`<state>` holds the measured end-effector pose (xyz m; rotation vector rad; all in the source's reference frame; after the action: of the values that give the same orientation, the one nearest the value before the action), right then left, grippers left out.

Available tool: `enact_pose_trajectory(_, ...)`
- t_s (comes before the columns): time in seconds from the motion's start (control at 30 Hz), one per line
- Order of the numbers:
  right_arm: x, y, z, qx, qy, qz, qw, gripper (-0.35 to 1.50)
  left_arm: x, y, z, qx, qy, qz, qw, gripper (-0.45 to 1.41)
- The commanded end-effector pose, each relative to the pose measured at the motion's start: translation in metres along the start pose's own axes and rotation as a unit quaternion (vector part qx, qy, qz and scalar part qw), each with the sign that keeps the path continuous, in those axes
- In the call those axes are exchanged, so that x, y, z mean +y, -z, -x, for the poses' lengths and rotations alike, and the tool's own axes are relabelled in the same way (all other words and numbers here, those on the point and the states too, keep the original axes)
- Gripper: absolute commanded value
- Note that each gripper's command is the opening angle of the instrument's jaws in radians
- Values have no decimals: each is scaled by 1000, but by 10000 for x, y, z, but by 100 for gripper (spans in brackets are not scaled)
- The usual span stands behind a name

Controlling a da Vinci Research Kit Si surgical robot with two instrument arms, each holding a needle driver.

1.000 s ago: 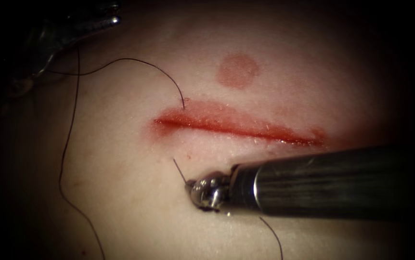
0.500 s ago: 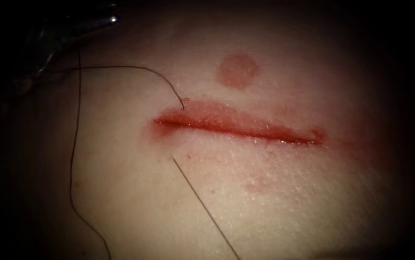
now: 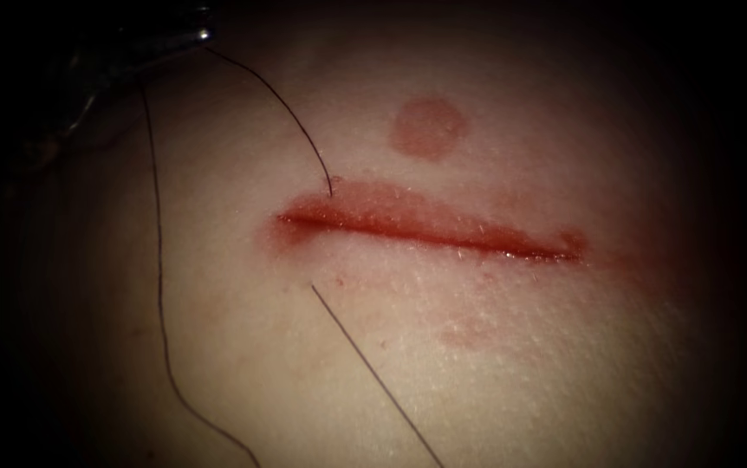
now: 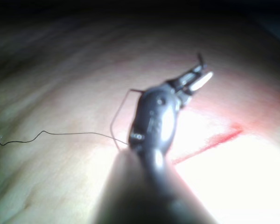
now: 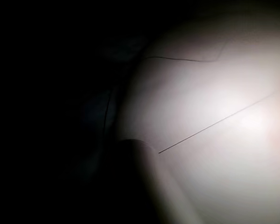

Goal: Wound Closure
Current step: With the right gripper pull the suture through until only the tail remains.

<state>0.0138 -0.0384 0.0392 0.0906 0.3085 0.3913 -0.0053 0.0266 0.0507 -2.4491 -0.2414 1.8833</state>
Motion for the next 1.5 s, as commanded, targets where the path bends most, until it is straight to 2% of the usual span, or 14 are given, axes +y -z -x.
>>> enact_pose_trajectory(0.03,-6,-2,-4,15,-6,5,1000,88,-2,-3,7,0,0,1,1000,-35)
enact_pose_trajectory(0.07,-3,-1,-8,25,-11,12,1000,114,-2,-3,7,0,0,1,1000,-35)
enact_pose_trajectory(0.13,16,0,-24,57,-29,23,998,135,-2,-3,7,0,0,1,1000,-35)
enact_pose_trajectory(0.27,47,3,-41,120,-45,13,992,138,-1,-3,7,0,0,1,1000,-35)
enact_pose_trajectory(0.53,125,-2,-87,211,-61,28,975,136,-1,-5,8,0,-1,0,1000,-35)
enact_pose_trajectory(0.6,146,-9,-100,226,-65,31,971,135,-1,-5,8,0,-1,0,1000,-35)
enact_pose_trajectory(0.73,190,-46,-127,246,-73,36,966,136,-1,-5,8,0,-1,0,1000,-35)
enact_pose_trajectory(0.87,199,-60,-126,247,-71,34,966,138,-1,-4,8,0,-1,1,1000,-35)
enact_pose_trajectory(1.0,195,-51,-122,243,-68,27,967,135,-1,-4,8,0,-1,1,1000,-35)
enact_pose_trajectory(1.2,200,-50,-135,246,-75,32,966,133,0,-7,9,-1,-2,-1,1000,-35)
enact_pose_trajectory(1.33,201,-73,-152,238,-77,27,968,126,0,-7,9,-2,-2,0,1000,-35)
enact_pose_trajectory(1.4,201,-92,-165,225,-82,20,971,118,-1,-7,10,-2,-2,0,1000,-35)
enact_pose_trajectory(1.5,202,-124,-185,202,-85,15,975,118,-1,-7,10,-2,-2,1,1000,-35)
